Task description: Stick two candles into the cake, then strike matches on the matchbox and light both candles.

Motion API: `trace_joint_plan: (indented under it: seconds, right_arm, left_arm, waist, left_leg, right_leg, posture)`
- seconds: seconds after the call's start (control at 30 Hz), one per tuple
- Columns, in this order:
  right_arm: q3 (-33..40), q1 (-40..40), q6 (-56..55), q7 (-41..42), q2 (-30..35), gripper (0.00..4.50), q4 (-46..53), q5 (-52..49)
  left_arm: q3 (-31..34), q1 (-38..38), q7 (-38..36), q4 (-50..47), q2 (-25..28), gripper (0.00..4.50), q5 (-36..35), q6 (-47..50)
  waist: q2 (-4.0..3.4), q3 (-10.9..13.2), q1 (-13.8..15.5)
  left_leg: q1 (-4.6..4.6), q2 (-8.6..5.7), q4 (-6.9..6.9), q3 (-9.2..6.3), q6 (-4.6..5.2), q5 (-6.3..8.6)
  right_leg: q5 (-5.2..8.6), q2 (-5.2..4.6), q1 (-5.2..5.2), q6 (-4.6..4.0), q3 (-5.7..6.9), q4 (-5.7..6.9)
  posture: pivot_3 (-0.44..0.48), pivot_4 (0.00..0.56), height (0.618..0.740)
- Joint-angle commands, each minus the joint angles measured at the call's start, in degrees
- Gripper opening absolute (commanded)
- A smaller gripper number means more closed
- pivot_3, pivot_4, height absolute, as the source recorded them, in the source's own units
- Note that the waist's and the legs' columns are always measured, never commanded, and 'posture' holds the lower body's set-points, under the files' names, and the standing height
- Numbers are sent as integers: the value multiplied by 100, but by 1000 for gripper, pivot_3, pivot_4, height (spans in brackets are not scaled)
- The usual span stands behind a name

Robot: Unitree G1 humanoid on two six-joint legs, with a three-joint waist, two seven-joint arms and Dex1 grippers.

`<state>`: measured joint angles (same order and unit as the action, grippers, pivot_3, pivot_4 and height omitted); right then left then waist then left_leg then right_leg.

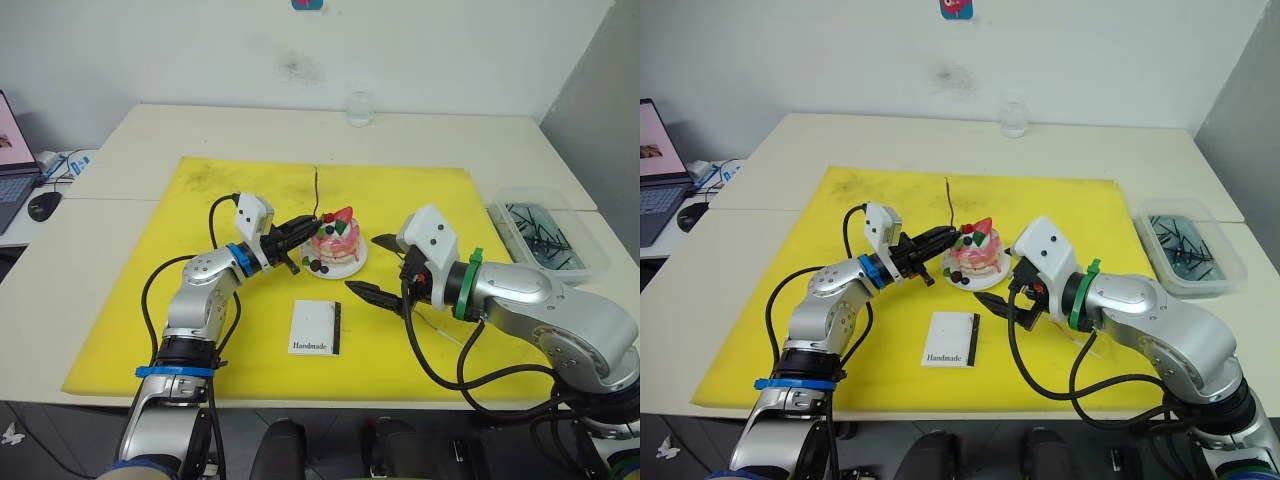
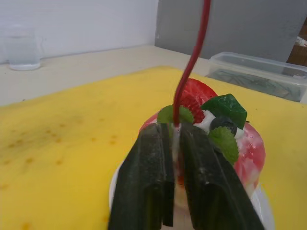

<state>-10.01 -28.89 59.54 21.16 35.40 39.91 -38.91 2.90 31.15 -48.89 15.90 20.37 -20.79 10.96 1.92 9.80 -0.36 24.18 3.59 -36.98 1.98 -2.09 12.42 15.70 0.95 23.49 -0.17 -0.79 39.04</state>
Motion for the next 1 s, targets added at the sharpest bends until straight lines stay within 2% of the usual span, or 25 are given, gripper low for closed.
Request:
trace_joint_plan:
  seconds: [0.03, 0.27, 0.4, 0.47, 0.63, 0.8, 0.87, 1.0]
  right_arm:
    - [196, -38, -36, -16, -33, 4500, 129, 77]
    - [202, -80, -129, -20, -149, 4500, 26, 181]
    - [290, -88, -326, 10, -187, 4500, -7, 355]
    - [399, -19, -509, 141, -113, 4500, 53, 386]
    - [972, 469, -550, 767, 396, 4500, 500, -56]
    - [1834, 1138, -37, 961, 1171, 4500, 592, -439]
    - [1936, 1545, -106, 1109, 1583, 4500, 636, -216]
    - [1997, 2375, -170, 1173, 1984, 4500, 732, 24]
  left_arm:
    - [212, 27, 67, -362, 124, 2116, -170, 125]
    - [477, -49, 252, -738, 361, 4361, -290, 343]
    - [598, -280, 231, -1344, 792, 4436, -366, 782]
    - [530, -518, -5, -1667, 1109, 4436, -371, 896]
    - [559, -1262, -530, -2763, 1932, 4436, -807, 1581]
    - [238, -2048, -1413, -3943, 2776, 4436, -1025, 1717]
    - [75, -2181, -1619, -4364, 2864, 4436, -1208, 1756]
    - [-309, -2009, -1641, -4826, 2665, 4436, -1435, 1828]
  waist:
    - [0, 0, 0]
    - [0, 0, -1]
    - [0, 0, -12]
    - [0, 0, -16]
    - [1, 1, -17]
    - [0, 2, -9]
    - [-1, 3, 9]
    - [1, 3, 29]
  left_leg:
    - [0, 0, 0, 0, 0, 0]
    - [0, 3, 1, 0, 0, 0]
    - [0, 6, 2, 1, 0, 0]
    - [0, 7, 3, 0, 0, 0]
    - [0, 15, 8, 0, -1, 0]
    - [-3, 17, 7, 1, 0, 0]
    - [-16, 10, 7, 6, 0, 0]
    - [-28, 11, 6, 3, 0, 0]
  right_leg:
    - [0, 0, 1, 0, 0, 0]
    - [0, 0, 1, 0, -1, -1]
    - [0, 0, 2, 0, -2, -1]
    - [0, 0, 3, 0, -1, -1]
    - [1, -8, 3, 0, -2, -3]
    - [3, -23, 1, 0, -2, -4]
    - [4, -33, -10, -2, -5, -5]
    - [6, -34, -21, -4, -3, -5]
  posture:
    - [0, 150, 729]
    - [0, 150, 729]
    - [0, 150, 729]
    - [0, 150, 729]
    - [0, 150, 729]
    - [0, 150, 729]
    - [0, 150, 729]
    - [0, 150, 729]
